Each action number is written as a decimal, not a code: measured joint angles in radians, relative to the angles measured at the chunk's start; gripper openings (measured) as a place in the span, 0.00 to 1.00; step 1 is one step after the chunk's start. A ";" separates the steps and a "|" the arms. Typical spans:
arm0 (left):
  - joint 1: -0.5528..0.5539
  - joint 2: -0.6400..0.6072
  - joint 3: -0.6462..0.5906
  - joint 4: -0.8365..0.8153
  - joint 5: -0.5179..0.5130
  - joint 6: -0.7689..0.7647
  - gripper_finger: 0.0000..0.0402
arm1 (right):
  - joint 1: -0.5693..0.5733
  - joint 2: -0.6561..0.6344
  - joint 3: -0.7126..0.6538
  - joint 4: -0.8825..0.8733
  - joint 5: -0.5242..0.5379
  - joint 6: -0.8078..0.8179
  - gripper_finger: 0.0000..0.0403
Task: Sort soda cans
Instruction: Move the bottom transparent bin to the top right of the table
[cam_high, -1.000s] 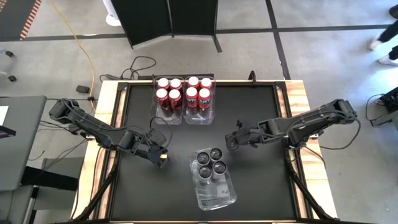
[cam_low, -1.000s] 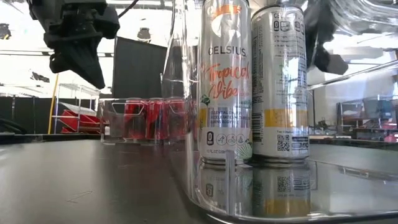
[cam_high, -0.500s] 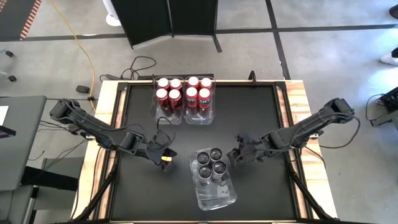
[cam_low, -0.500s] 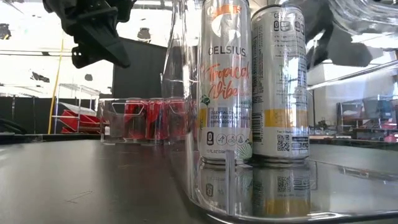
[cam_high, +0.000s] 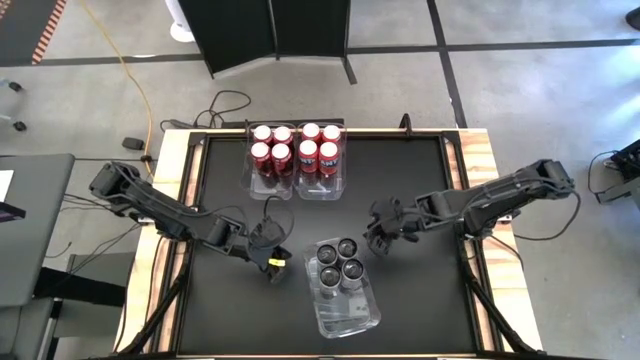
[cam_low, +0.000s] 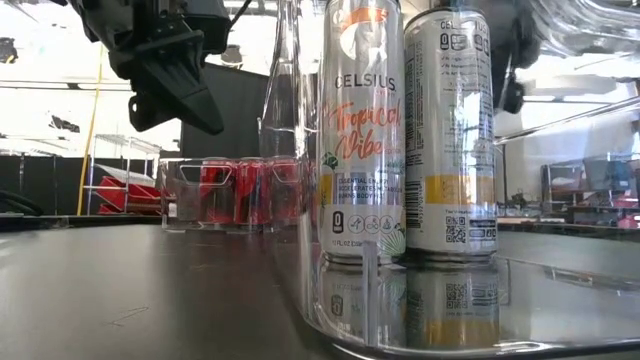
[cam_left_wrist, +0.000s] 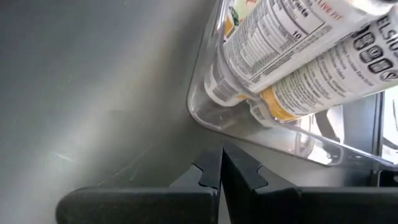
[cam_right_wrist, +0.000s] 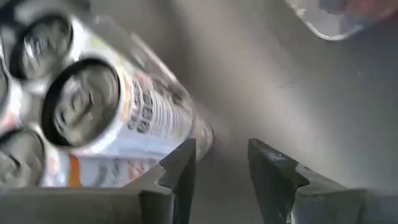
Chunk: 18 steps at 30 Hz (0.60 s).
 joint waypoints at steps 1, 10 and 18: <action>0.000 -0.004 0.000 0.001 -0.002 0.000 0.01 | -0.016 -0.001 0.000 -0.003 -0.027 -0.056 0.41; 0.001 -0.013 0.000 0.013 -0.038 0.002 0.15 | -0.110 0.007 0.000 0.023 -0.161 -0.402 0.33; 0.001 -0.004 0.000 0.050 -0.033 0.026 0.32 | -0.109 0.025 -0.003 0.058 -0.206 -0.501 0.34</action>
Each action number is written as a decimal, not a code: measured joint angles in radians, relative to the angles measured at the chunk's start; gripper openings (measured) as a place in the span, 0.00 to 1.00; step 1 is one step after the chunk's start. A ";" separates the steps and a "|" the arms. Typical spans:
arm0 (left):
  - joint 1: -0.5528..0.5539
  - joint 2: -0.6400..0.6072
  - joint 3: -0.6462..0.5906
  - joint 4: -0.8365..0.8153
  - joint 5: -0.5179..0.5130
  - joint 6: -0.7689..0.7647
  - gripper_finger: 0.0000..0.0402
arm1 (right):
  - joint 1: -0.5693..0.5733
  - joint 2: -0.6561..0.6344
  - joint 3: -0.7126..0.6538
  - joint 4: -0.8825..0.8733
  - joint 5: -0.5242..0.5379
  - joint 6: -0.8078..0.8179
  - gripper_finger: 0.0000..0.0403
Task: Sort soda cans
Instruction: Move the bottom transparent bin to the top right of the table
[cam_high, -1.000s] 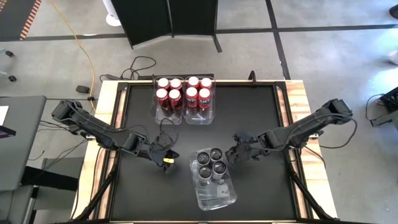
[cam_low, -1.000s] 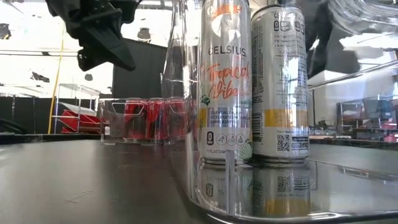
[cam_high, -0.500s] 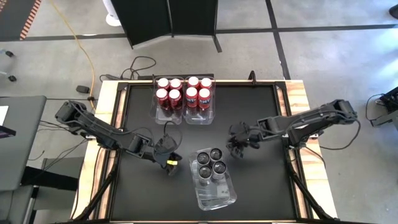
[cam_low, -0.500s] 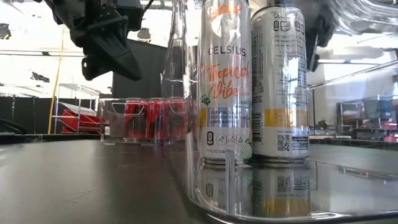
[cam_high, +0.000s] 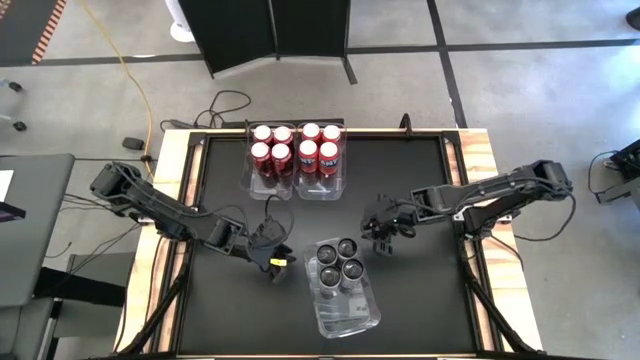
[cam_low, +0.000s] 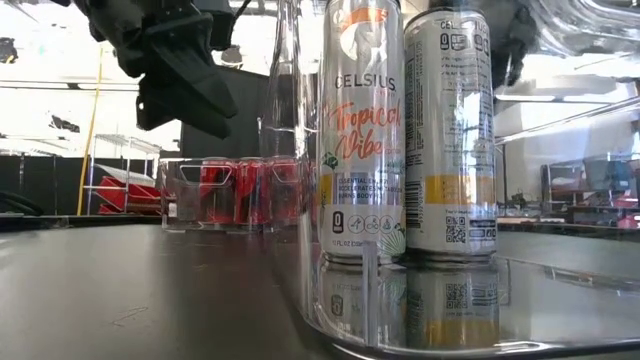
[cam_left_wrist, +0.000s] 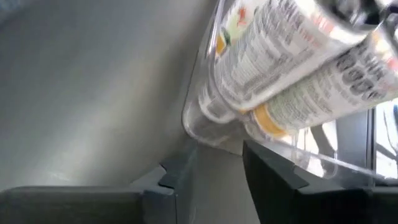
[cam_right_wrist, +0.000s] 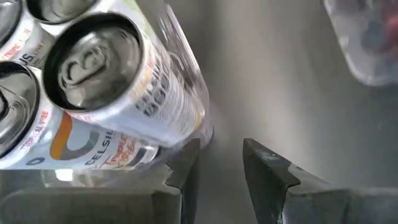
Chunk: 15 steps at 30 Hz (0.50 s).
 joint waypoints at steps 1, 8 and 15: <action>-0.002 0.003 0.000 -0.004 0.009 -0.007 0.32 | 0.006 0.000 -0.008 -0.003 0.000 0.023 0.34; -0.048 0.017 0.000 -0.001 0.043 -0.155 0.31 | 0.105 -0.035 -0.057 -0.007 0.000 0.251 0.34; -0.084 0.043 0.001 0.037 0.043 -0.130 0.24 | 0.259 -0.028 -0.058 -0.007 0.053 0.460 0.32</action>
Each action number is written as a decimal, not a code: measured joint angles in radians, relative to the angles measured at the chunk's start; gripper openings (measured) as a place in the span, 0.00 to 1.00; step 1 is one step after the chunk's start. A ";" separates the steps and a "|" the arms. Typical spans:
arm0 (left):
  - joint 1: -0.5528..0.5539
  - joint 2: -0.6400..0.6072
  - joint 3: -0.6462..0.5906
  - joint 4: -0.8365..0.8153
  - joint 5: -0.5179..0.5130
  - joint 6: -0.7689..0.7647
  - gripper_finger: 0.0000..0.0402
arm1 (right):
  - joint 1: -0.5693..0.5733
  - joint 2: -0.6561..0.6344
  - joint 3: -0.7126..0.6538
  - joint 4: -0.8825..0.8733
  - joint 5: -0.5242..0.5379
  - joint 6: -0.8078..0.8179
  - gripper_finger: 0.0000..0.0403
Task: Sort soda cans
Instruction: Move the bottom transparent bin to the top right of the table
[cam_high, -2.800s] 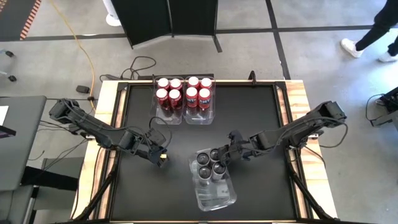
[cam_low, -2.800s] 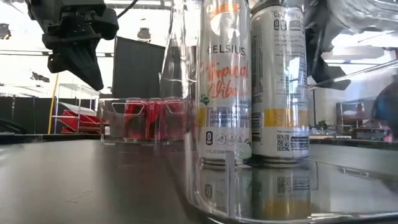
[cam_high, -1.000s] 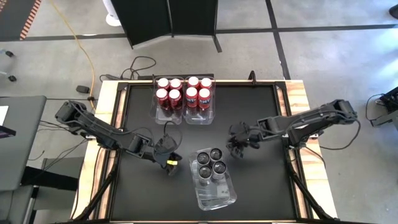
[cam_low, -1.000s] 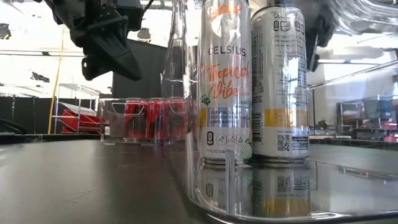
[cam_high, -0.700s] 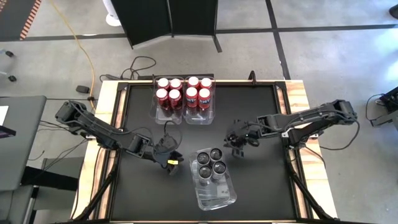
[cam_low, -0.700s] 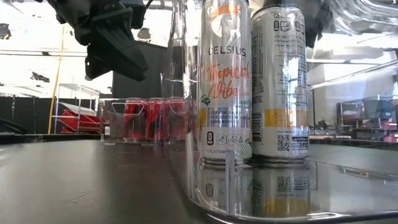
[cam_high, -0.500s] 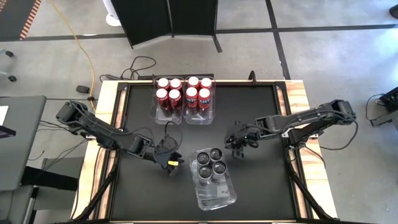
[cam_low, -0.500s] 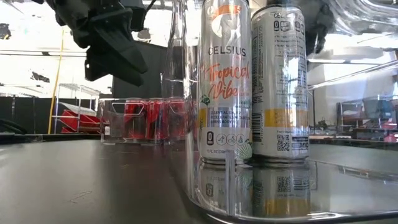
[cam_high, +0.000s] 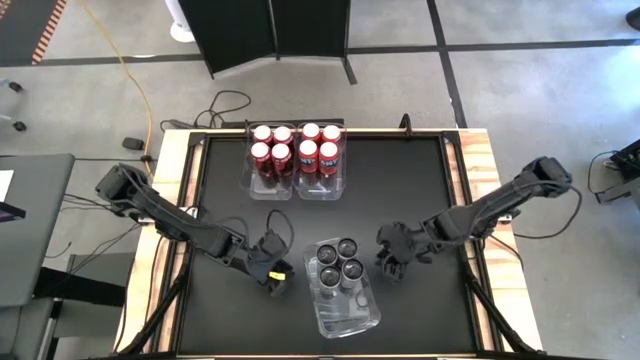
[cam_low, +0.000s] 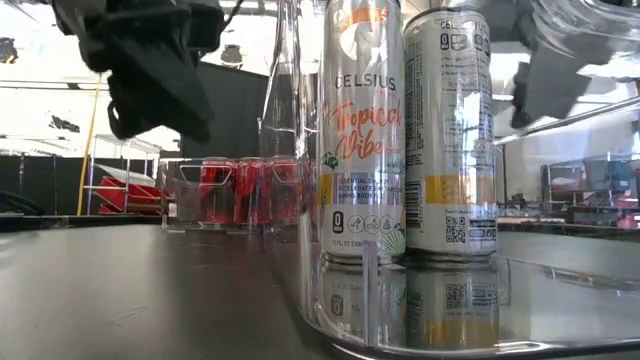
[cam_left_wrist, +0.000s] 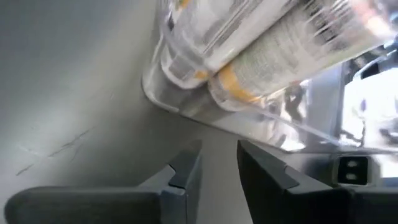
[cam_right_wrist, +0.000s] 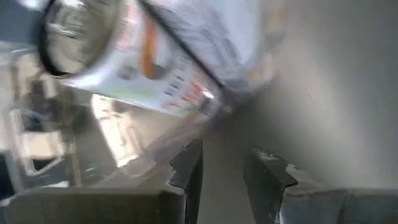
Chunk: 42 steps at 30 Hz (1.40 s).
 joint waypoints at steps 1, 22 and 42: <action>-0.001 0.014 0.000 0.009 0.000 0.007 0.23 | 0.018 0.002 0.000 -0.019 0.022 0.034 0.32; 0.034 0.252 0.000 0.363 0.113 0.158 0.00 | 0.181 0.011 -0.304 0.512 0.231 0.652 0.01; 0.282 0.253 -0.001 0.372 0.223 0.361 0.00 | 0.085 0.010 -0.304 0.435 0.228 0.668 0.01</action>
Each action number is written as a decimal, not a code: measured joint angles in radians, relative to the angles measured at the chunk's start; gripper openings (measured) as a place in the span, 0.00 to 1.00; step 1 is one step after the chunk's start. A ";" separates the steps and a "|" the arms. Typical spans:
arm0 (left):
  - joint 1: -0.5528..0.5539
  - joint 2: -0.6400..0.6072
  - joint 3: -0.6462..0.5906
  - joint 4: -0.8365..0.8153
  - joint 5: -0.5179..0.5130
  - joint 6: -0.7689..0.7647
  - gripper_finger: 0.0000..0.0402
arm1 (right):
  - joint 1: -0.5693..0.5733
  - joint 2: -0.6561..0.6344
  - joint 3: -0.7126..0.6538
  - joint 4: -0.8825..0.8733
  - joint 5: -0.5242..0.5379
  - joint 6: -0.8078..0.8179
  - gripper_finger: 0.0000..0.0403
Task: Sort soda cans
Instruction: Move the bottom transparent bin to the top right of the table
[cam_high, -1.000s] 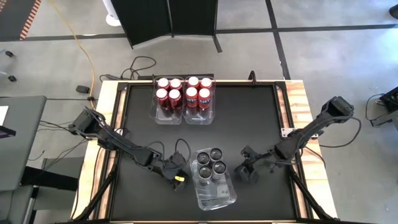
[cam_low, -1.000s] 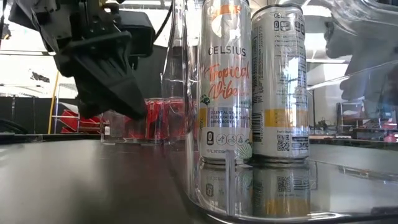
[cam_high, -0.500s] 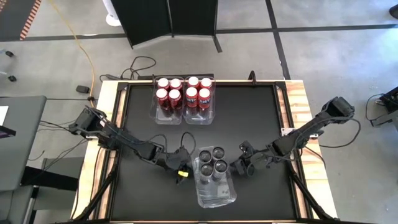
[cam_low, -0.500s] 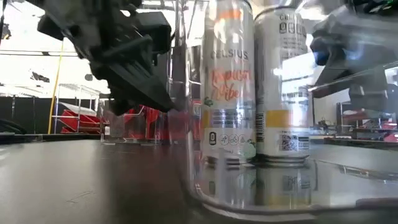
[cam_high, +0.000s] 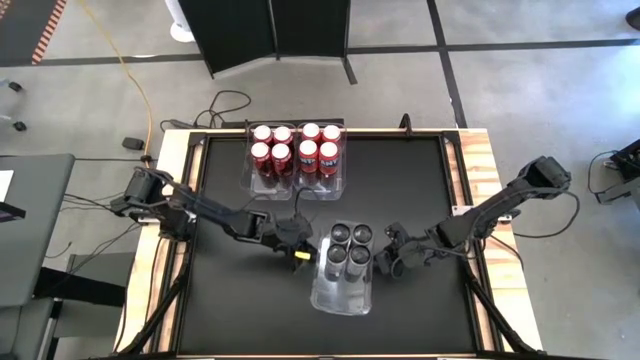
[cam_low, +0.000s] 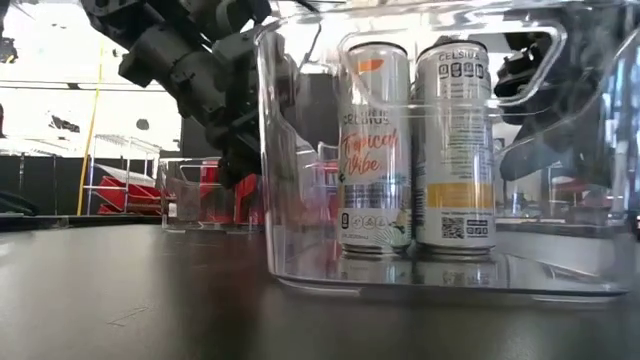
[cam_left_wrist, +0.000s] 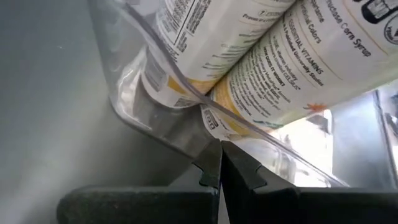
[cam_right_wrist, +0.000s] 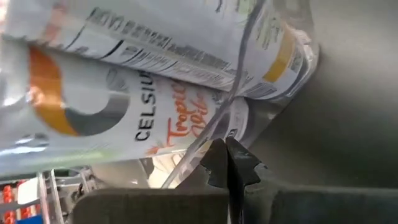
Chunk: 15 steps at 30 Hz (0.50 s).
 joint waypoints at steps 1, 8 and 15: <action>0.008 0.000 0.000 0.000 -0.001 0.005 0.00 | -0.008 0.000 0.000 -0.004 -0.001 0.000 0.01; 0.072 0.001 -0.001 0.019 0.010 0.022 0.00 | -0.062 0.000 0.000 -0.057 -0.004 0.000 0.01; 0.125 0.002 -0.001 0.039 0.019 0.044 0.00 | -0.104 0.000 0.000 -0.093 -0.004 -0.004 0.01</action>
